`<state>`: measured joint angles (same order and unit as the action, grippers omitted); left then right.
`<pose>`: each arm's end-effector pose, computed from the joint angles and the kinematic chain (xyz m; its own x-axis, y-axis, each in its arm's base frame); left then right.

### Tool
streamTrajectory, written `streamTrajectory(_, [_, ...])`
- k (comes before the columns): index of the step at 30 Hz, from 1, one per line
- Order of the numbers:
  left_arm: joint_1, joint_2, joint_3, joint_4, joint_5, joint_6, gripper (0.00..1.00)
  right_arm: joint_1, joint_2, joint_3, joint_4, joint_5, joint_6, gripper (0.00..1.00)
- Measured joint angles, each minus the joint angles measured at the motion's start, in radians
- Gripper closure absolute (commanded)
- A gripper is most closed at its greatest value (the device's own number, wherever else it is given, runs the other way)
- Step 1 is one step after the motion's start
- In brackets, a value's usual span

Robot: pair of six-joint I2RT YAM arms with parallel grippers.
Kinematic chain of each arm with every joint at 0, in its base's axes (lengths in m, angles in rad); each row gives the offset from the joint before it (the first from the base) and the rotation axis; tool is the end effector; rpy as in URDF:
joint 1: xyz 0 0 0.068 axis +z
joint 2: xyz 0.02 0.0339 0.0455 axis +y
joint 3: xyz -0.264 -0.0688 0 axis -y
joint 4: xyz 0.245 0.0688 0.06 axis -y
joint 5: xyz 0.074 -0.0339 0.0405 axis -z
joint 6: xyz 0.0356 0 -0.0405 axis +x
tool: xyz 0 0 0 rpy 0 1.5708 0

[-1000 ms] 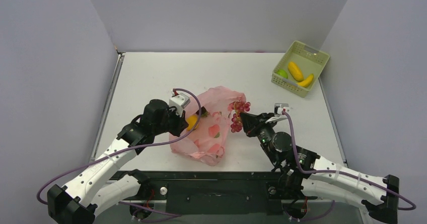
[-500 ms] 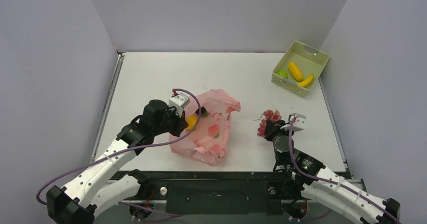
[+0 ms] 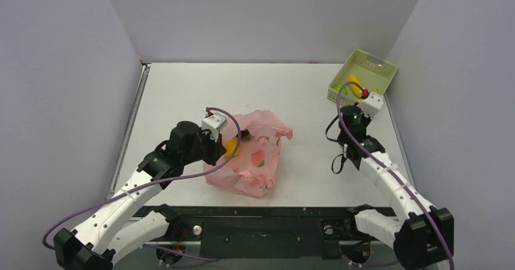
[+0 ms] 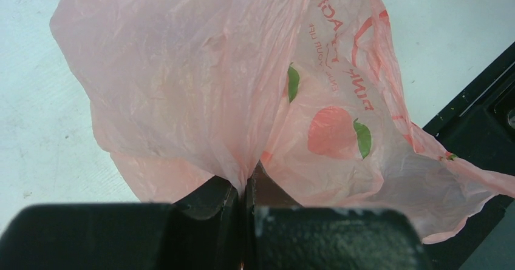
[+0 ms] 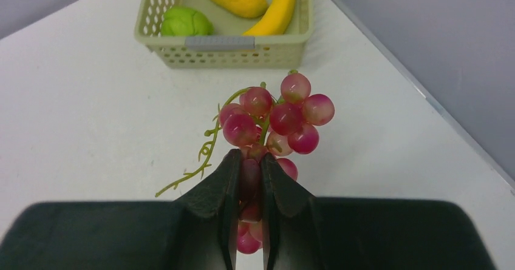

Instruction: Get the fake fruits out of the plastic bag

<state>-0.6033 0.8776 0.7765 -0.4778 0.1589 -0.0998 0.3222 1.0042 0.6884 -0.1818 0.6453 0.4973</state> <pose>0.1553 -0.1138 0.2918 -0.5150 0.2353 -0.8243 0.6211 0.7652 -0.1695 0.2153 0.0493 0.2683 -0.2795 0.3085 -0.9092 0.4342 0.8852 0.1669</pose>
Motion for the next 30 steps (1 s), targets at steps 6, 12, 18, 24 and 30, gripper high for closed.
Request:
streamTrajectory(6, [0.000,0.001,0.000,-0.008,0.002,0.000,1.00,-0.206,0.272,0.250,0.005,-0.100,-0.013,1.00])
streamTrajectory(12, [0.004,0.002,0.000,-0.016,0.002,0.000,1.00,-0.327,0.532,0.535,-0.005,-0.168,0.013,1.00])
streamTrajectory(18, [0.041,0.001,0.000,-0.019,0.018,0.000,1.00,-0.410,0.821,0.876,-0.028,-0.182,0.050,1.00])
streamTrajectory(24, [0.083,0.001,0.000,-0.019,0.056,0.000,1.00,-0.443,1.088,1.149,-0.043,-0.123,0.056,0.81])
streamTrajectory(30, [0.090,0.009,0.000,-0.019,0.074,0.000,1.00,-0.446,1.316,1.381,-0.087,-0.092,-0.001,0.46])
